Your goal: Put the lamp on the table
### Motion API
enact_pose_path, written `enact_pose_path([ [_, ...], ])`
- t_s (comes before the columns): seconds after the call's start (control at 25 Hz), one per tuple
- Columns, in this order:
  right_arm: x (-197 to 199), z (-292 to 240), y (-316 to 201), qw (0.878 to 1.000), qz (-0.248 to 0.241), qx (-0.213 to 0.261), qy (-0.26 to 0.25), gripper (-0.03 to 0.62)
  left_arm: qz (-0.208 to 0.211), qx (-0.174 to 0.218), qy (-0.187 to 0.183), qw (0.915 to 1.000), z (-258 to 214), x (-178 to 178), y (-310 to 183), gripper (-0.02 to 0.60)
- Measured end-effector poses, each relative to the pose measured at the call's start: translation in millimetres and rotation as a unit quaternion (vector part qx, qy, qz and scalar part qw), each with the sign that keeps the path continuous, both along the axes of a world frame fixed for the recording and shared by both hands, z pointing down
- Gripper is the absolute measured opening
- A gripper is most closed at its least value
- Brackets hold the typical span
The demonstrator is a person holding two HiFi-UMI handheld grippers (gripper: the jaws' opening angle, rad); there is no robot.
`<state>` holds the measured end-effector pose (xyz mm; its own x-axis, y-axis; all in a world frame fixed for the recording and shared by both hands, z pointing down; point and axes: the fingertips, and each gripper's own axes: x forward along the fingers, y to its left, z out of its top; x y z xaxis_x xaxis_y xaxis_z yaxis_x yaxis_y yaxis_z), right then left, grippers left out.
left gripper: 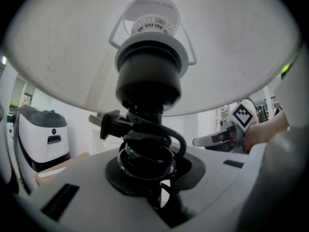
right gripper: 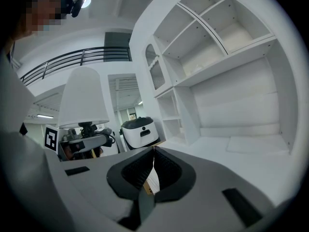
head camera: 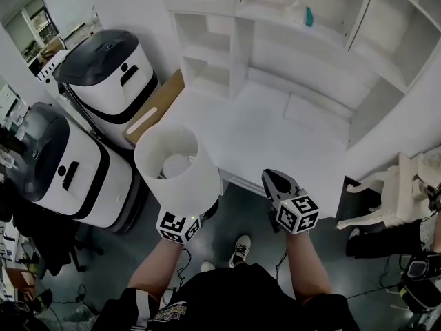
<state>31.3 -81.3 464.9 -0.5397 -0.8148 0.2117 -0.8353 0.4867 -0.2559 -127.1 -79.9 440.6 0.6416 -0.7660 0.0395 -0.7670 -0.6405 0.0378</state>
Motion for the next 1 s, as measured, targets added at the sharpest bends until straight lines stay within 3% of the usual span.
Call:
enact_pose_path([
  [0.72,53.7,-2.7,-62.0,0.999,-0.038,0.003,-0.001,0.025,-0.030,0.010,-0.011,0.9995,-1.2,61.8,-61.8,0.083],
  [1.0,71.4,-6.4,-75.9,0.999,-0.033,0.007,-0.007,0.025,-0.028,0.010,-0.016,0.9994,-3.9,81.9,-78.0,0.083],
])
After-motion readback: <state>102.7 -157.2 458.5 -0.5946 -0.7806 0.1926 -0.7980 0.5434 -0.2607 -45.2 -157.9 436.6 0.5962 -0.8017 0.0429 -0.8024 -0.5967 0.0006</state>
